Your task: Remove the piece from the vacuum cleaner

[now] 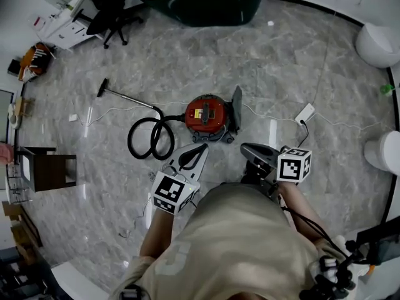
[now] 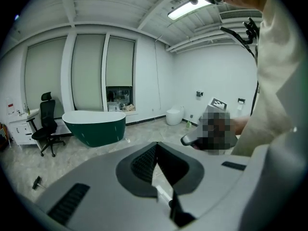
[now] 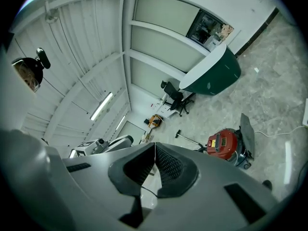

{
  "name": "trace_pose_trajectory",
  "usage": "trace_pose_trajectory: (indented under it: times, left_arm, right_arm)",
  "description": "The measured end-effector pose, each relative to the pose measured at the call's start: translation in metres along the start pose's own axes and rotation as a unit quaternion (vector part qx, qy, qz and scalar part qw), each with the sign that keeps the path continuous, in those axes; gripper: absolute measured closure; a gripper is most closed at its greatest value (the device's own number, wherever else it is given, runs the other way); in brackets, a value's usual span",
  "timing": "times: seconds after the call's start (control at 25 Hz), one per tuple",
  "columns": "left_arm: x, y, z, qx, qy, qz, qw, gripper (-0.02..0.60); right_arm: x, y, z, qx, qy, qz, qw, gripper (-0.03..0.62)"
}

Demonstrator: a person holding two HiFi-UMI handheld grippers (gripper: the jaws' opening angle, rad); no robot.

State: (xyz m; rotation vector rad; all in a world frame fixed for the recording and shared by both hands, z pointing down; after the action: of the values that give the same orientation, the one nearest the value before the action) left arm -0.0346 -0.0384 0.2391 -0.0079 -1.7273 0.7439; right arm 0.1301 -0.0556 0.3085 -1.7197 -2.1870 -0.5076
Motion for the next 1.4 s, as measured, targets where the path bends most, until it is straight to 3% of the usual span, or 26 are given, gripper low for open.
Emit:
trace_pose_trajectory:
  times: [0.52,0.76,0.92,1.12,1.28,1.4]
  left_arm:
    - [-0.014,-0.061,-0.01,-0.065,-0.001,0.059,0.9961,0.586]
    - [-0.009,-0.07,0.013,-0.078,-0.029,0.059,0.9947,0.586]
    - [0.005,-0.083,0.037,-0.065,-0.03,0.058,0.9957,0.586]
    - [0.005,-0.101,0.072,-0.034,-0.054,0.051,0.9967,0.586]
    - [0.015,-0.112,0.116,-0.018,-0.056,0.053,0.9968,0.586]
    - [0.031,-0.119,0.143,-0.006,-0.057,0.062,0.9964,0.586]
  right_arm:
    - [-0.058,0.026,-0.056,-0.019,-0.004,0.068,0.997,0.589]
    - [-0.07,0.015,-0.065,-0.004,0.007,0.071,0.997,0.589]
    - [-0.063,-0.001,-0.07,0.011,0.012,0.075,0.997,0.589]
    - [-0.076,-0.023,-0.072,0.058,0.019,0.059,0.996,0.589]
    - [-0.079,-0.061,-0.074,0.072,-0.008,0.053,0.996,0.589]
    - [-0.075,-0.085,-0.083,0.109,-0.018,0.067,0.992,0.589]
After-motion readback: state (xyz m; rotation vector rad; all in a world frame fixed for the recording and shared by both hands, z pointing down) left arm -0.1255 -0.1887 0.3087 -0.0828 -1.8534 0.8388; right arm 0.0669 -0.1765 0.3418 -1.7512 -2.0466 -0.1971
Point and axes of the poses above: the fingertips, and each gripper's own axes: y backward along the fingers, z to its left, x out of its underside, the point moved 5 cm from there along y, backward along the fingers, and after that the axes turned 15 degrees about -x, right-handed, at the moved point
